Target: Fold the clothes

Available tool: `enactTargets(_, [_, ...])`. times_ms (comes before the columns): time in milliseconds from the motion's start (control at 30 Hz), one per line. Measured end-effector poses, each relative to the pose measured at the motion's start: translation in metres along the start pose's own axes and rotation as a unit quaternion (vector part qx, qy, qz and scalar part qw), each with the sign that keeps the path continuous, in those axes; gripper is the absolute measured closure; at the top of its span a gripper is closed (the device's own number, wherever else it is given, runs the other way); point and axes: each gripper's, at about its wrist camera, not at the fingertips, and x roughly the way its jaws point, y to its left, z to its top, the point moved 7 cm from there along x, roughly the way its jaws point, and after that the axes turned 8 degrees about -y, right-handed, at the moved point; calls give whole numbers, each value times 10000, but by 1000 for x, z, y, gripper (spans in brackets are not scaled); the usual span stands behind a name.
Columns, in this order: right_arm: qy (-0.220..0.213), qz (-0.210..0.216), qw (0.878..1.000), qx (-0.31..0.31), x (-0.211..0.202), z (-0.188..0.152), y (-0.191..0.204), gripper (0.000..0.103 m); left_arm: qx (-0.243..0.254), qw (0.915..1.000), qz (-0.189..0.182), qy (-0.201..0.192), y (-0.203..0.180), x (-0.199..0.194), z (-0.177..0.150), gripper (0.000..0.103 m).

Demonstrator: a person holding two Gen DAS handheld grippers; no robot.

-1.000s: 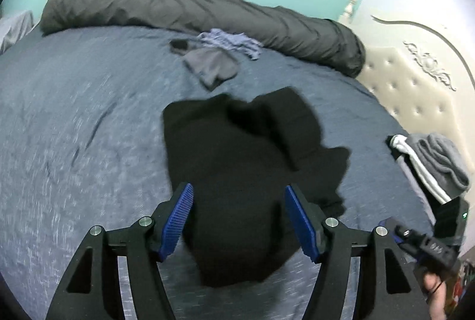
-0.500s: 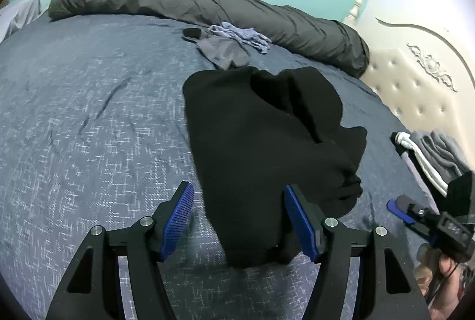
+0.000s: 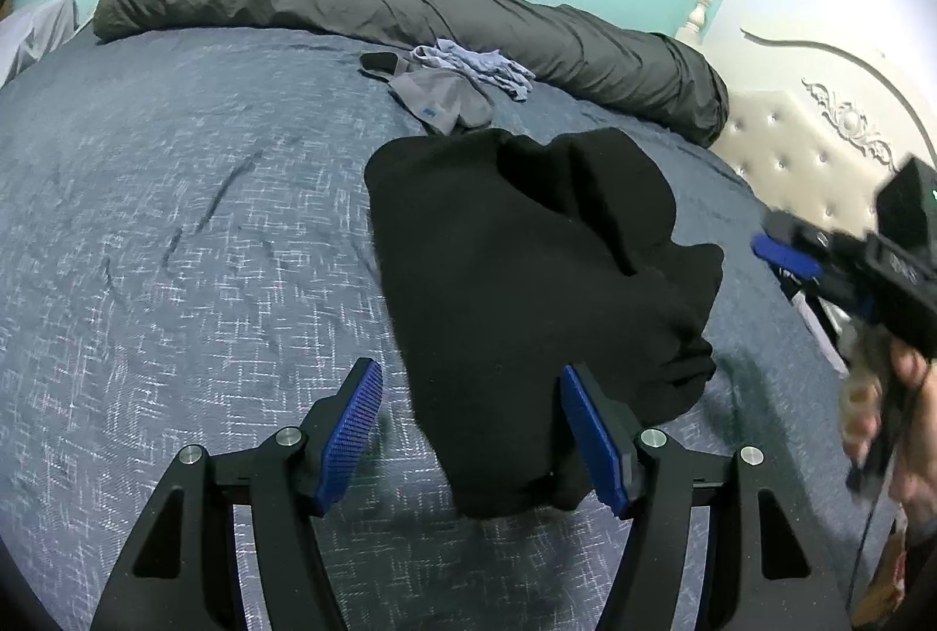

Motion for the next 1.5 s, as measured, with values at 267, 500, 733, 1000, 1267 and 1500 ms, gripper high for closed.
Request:
enactTargets(267, [587, 280, 9953, -724, 66, 17, 21, 48, -168, 9999, -10, -39, 11, -5, 3, 35])
enactTargets(500, [1108, 267, 9899, -841, 107, 9, 16, 48, -237, 9997, -35, -67, 15, -8, 6, 35])
enactTargets(733, [1077, 165, 9908, -797, 115, 9, 13, 74, -290, 9995, -78, -45, 16, -8, 5, 35])
enactTargets(1000, [446, -193, 9986, -199, 92, 38, -3, 100, -298, 9995, -68, -73, 16, -9, 7, 35])
enactTargets(1267, [714, -717, 9938, 469, 107, 21, -44, 98, -304, 9995, -70, -76, 18, -10, 7, 35])
enactTargets(1500, [308, -438, 9978, 380, 92, 45, -35, 88, -360, 9993, -88, -77, 19, -10, 7, 35])
